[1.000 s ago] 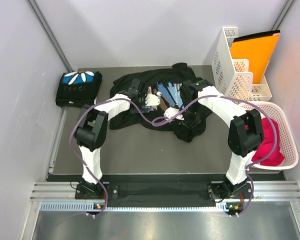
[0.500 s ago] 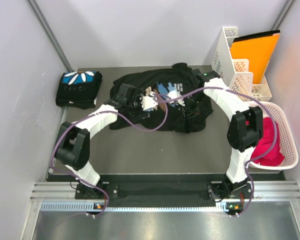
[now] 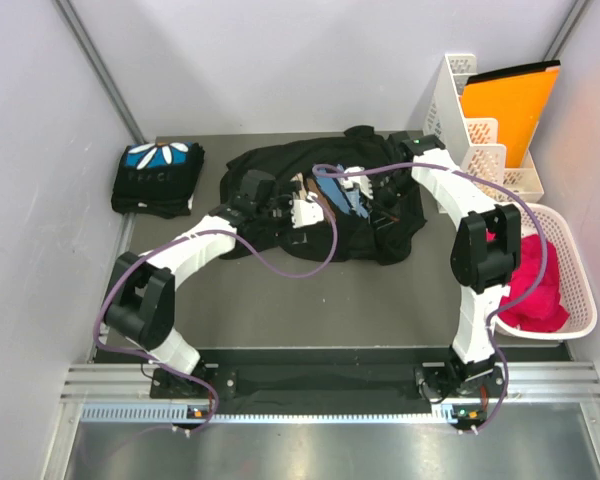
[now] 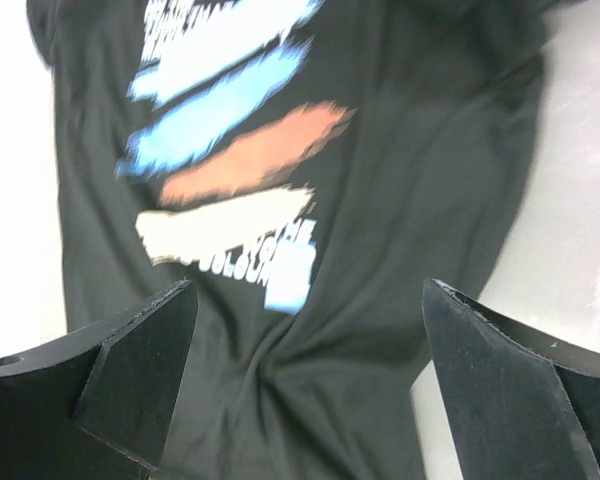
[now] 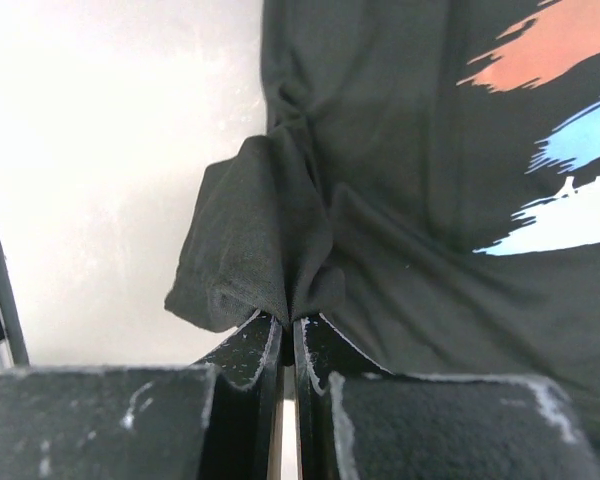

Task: Fold and stack the t-shirts
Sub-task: Flatten the tshirt out

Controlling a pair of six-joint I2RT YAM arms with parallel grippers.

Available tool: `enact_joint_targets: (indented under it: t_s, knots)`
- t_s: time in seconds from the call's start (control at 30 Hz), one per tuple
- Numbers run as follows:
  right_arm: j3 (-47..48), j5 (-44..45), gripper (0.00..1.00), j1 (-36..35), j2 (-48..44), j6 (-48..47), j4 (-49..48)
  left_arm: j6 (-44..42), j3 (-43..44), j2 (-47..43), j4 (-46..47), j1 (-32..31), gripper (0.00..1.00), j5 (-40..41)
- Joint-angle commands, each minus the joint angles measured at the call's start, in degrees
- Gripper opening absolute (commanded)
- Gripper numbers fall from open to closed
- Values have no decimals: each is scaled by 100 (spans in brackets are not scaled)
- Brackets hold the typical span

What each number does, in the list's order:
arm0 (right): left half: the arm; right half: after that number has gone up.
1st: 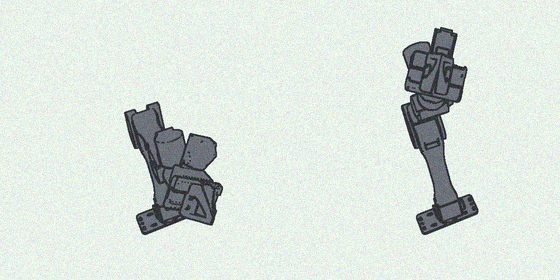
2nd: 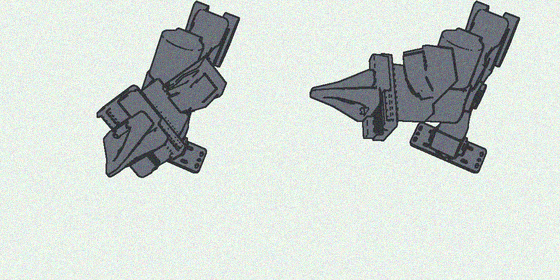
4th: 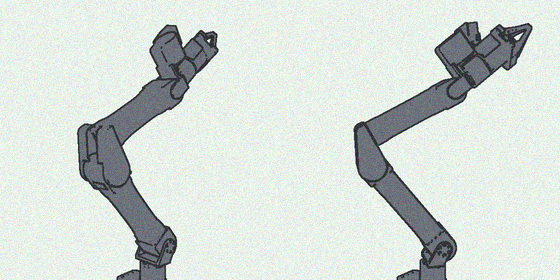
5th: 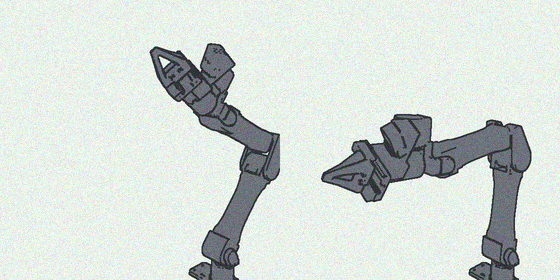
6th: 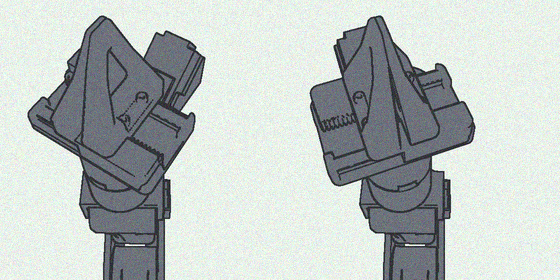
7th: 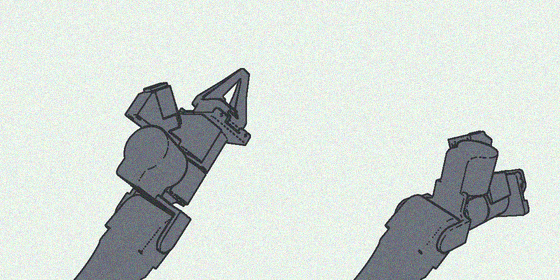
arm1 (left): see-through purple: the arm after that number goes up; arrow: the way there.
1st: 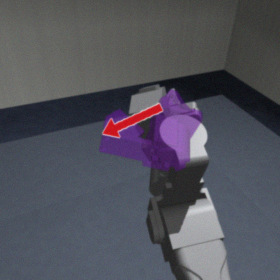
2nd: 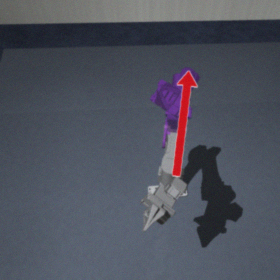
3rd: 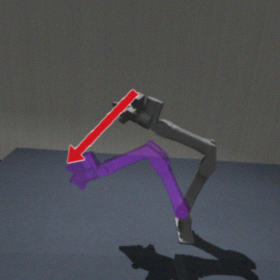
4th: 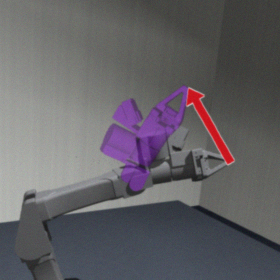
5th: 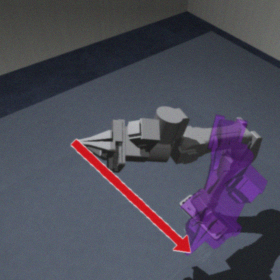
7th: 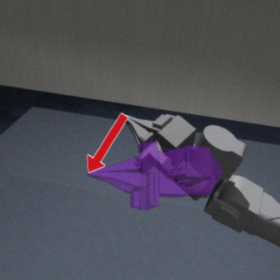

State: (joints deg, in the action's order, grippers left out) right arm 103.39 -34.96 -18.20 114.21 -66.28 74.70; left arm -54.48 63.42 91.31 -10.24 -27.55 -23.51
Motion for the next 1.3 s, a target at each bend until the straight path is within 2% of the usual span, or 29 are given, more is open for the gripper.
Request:
enact_joint_targets:
  t_s: [0.0,0.37,0.73,0.87,1.0,1.27]
  knots:
    - [427,-555,0,132,198,256,-104,-238,-49,-122,451,-277,98,-698]
    - [673,-617,0,202,514,388,-253,-440,311,642,1217,-1067,98,-1217]
    - [779,-802,0,440,646,827,-710,-555,452,942,1437,-1560,97,-1042]
    - [673,-854,0,466,672,1020,-965,-546,443,959,1516,-1666,96,-919]
    - [629,-933,0,475,690,1152,-1124,-511,373,1073,1998,-1745,94,-621]
    - [691,-1013,0,484,646,1302,-1238,-133,628,1732,2746,-1789,88,56]
